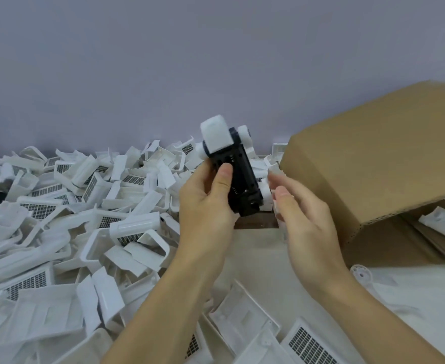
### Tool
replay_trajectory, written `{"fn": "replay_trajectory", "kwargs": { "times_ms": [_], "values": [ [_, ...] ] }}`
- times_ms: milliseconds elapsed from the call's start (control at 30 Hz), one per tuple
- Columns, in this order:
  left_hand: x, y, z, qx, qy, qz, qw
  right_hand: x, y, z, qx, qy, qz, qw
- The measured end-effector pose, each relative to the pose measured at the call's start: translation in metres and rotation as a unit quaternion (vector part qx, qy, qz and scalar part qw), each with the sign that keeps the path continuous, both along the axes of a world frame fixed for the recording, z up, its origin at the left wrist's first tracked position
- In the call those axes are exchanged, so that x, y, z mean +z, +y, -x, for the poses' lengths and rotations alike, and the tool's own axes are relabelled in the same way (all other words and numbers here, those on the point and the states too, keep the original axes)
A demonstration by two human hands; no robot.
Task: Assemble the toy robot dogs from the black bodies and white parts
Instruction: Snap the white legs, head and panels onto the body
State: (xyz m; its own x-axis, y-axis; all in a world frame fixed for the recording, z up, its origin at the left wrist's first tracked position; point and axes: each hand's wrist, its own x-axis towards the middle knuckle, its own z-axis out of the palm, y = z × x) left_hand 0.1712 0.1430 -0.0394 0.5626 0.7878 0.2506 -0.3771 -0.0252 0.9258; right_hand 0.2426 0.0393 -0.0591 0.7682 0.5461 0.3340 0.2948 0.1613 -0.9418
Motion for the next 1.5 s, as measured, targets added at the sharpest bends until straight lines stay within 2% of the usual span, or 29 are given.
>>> {"fn": "replay_trajectory", "kwargs": {
  "times_ms": [133,200,267,333,433,500,633,733,833,933,1100,1300,1500],
  "values": [
    [-0.001,0.001,-0.004,0.032,0.032,0.047,0.998,0.000,0.000,-0.001,-0.017,0.017,0.011,1.000],
    [0.002,0.001,-0.002,0.012,0.002,0.108,0.994,-0.001,0.001,-0.001,-0.009,0.038,0.016,0.999],
    [0.007,0.001,0.001,-0.048,-0.058,0.166,0.983,-0.001,0.003,0.000,0.006,0.049,0.027,0.998],
    [0.011,0.002,0.003,-0.064,-0.081,0.169,0.980,-0.001,0.003,0.001,0.017,0.049,0.030,0.998],
    [0.009,0.002,0.000,-0.009,-0.046,0.143,0.989,0.000,0.003,0.002,0.034,0.059,0.022,0.997],
    [0.009,0.001,-0.001,-0.001,-0.024,0.157,0.987,0.000,0.003,0.003,0.049,0.074,0.025,0.996],
    [0.011,0.000,0.003,-0.079,-0.047,0.210,0.973,0.003,0.004,0.004,0.121,0.156,-0.019,0.980],
    [0.011,0.000,0.005,-0.126,-0.048,0.197,0.971,0.003,0.005,0.006,0.167,0.203,-0.022,0.965],
    [0.011,0.000,0.008,-0.139,-0.017,0.177,0.974,0.000,0.007,0.006,0.181,0.185,0.011,0.966],
    [0.011,-0.001,0.008,-0.144,-0.010,0.157,0.977,0.001,0.008,0.005,0.171,0.188,-0.007,0.967],
    [0.012,-0.005,0.010,-0.163,0.038,0.184,0.968,0.002,0.008,0.008,0.171,0.180,0.003,0.969],
    [0.014,-0.010,0.008,-0.148,0.059,0.183,0.970,0.003,0.007,0.012,0.188,0.123,0.043,0.973],
    [0.013,-0.008,0.008,-0.133,0.062,0.189,0.971,0.000,0.010,0.013,0.206,0.139,0.037,0.968]
  ]
}}
